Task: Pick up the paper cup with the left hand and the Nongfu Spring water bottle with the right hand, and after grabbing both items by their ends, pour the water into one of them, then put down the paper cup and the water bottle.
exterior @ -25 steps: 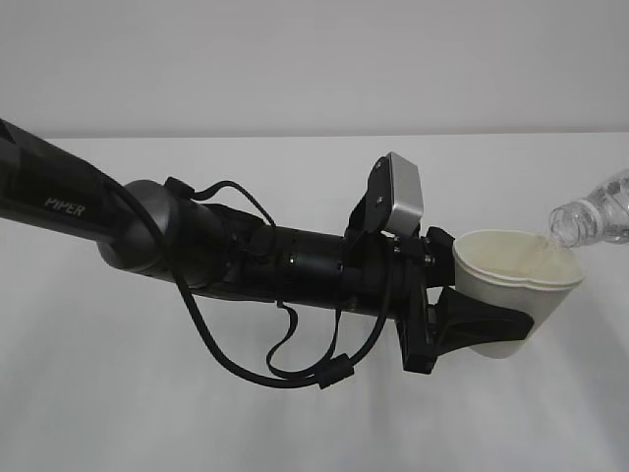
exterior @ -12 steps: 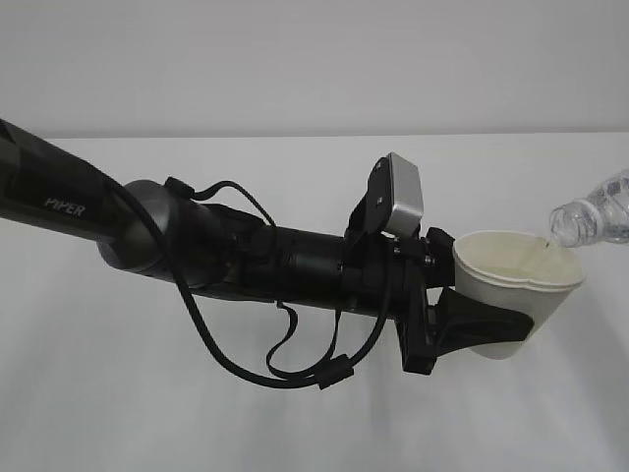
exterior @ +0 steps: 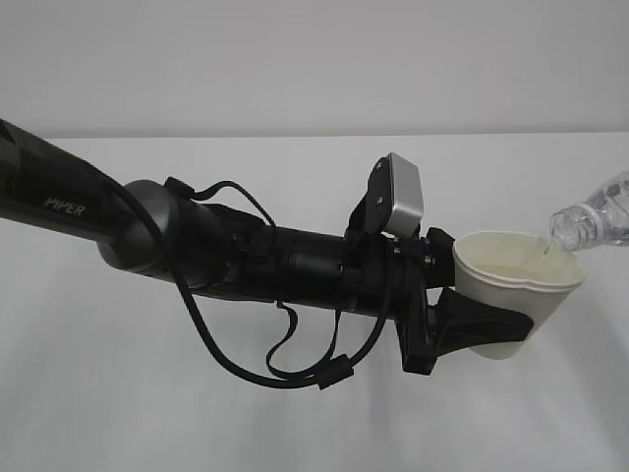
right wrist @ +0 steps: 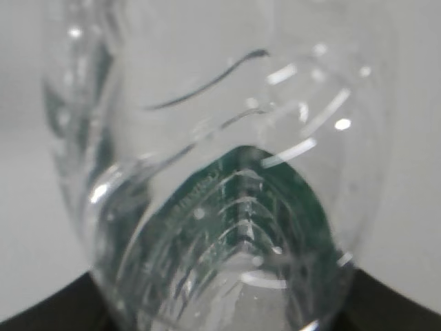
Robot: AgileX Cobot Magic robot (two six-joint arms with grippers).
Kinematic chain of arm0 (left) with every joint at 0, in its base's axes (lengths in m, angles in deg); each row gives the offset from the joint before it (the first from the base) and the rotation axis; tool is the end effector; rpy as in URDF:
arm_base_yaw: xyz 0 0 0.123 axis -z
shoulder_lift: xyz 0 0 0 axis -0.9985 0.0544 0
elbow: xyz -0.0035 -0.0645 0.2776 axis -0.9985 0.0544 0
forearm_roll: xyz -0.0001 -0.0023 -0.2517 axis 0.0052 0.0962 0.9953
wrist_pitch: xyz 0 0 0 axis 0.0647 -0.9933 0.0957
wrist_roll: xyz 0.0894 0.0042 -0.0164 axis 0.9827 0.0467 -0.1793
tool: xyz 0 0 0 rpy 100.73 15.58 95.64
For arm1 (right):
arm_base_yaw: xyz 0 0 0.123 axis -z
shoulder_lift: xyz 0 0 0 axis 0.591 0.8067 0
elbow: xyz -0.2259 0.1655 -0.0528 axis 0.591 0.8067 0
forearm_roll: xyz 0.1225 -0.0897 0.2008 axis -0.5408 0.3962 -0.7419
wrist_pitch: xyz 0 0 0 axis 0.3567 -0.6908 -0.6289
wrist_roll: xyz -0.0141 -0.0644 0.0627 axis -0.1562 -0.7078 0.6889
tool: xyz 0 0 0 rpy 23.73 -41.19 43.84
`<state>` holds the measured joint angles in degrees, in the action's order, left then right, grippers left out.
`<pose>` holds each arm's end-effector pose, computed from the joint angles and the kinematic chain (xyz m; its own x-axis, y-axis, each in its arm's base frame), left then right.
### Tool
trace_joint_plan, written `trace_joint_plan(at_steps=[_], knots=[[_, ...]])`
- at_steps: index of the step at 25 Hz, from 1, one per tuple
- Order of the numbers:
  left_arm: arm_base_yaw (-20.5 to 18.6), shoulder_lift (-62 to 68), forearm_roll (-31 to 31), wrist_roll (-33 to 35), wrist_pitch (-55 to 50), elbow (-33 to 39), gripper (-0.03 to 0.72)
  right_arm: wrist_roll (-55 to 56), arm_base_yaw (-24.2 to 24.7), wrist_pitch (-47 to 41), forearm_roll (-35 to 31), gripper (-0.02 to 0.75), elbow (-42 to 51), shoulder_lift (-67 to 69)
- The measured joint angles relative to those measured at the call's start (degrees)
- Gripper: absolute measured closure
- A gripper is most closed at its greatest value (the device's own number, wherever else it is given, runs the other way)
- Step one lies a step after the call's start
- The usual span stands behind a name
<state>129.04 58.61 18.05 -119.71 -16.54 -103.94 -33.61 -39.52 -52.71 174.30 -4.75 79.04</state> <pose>0.2712 -0.3454 0.1351 -0.0619 0.1068 -0.9924 0.9907 -0.1145 -0.0741 0.2118 0.0003 0.2588 0.0320 -0.9666 0.2543 -0.4163 -0.2442 -0.8758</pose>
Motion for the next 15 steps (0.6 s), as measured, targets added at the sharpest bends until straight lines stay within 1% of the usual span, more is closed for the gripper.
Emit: trace_joint_plan(at_steps=[15], knots=[[0.00,0.00,-0.12,0.00,0.00,0.00,0.267,0.00,0.00,0.00,0.00,0.351,0.00,0.00]])
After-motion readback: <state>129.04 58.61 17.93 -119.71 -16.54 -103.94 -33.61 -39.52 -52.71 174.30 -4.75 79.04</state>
